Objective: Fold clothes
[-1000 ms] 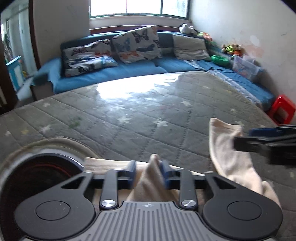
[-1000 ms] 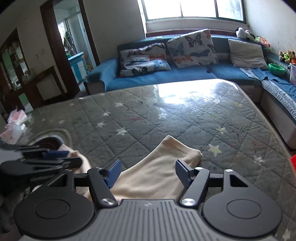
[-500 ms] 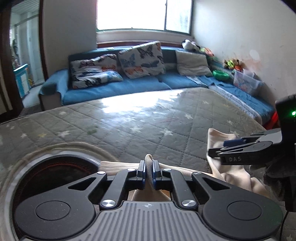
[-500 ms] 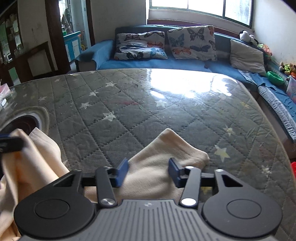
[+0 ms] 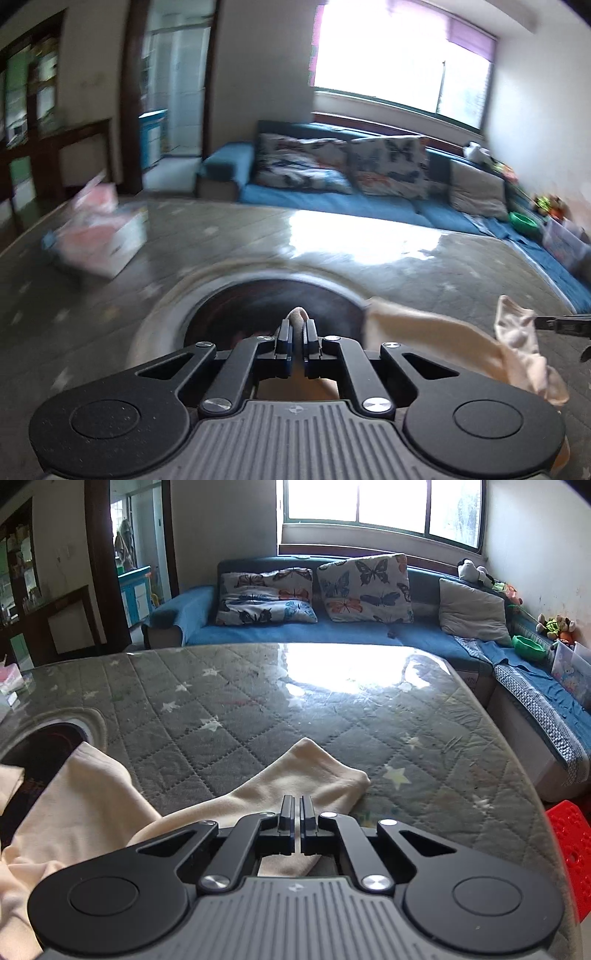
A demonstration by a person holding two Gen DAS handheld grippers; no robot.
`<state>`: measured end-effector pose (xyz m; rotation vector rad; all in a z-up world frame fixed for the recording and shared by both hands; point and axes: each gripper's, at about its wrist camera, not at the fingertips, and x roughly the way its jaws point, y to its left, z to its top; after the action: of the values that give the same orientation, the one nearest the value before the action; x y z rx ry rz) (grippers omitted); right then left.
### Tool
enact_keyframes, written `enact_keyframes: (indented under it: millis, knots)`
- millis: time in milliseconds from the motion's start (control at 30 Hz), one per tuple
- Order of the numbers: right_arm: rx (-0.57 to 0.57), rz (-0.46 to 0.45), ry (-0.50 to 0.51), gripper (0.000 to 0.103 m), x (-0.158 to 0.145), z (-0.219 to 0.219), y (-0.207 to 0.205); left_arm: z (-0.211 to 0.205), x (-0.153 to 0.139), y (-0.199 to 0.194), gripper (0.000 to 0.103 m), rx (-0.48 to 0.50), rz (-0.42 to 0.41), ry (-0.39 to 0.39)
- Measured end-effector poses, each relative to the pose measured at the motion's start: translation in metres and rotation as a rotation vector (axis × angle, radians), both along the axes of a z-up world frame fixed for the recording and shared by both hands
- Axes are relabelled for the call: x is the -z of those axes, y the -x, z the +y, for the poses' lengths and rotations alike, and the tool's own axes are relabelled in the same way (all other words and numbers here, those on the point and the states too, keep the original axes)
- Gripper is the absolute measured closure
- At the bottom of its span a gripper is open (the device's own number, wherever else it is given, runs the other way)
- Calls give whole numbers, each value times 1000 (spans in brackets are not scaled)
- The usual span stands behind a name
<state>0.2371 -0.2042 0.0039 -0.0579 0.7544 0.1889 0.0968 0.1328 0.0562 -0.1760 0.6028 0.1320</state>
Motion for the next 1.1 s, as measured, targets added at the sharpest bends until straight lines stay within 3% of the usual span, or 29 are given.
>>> enact_keyframes:
  millis: [133, 233, 400, 500, 533, 567, 633, 867, 1100]
  knots:
    - [6, 6, -23, 89, -4, 2, -5, 19, 12, 32, 97, -54, 33, 30]
    - [21, 25, -34, 70, 3, 5, -22, 25, 19, 45, 98, -80, 47, 57]
    - [19, 49, -5, 58, 19, 20, -50, 27, 31, 57, 98, -98, 85, 71]
    - [5, 45, 16, 60, 31, 26, -61, 31, 37, 58, 98, -116, 107, 74]
    - [-2, 36, 30, 67, 32, 28, -62, 32, 38, 59, 98, -118, 112, 74]
    - [-8, 30, 41, 82, 32, 29, -62, 33, 40, 59, 98, -119, 116, 69]
    - [-16, 28, 53, 95, 31, 28, -62, 34, 41, 59, 98, -121, 121, 68]
    - [-3, -42, 49, 97, 10, 9, -37, 37, 36, 68, 99, -124, 105, 63]
    - [32, -201, 14, 97, -51, -44, 29, 37, 31, 80, 100, -112, 83, 57]
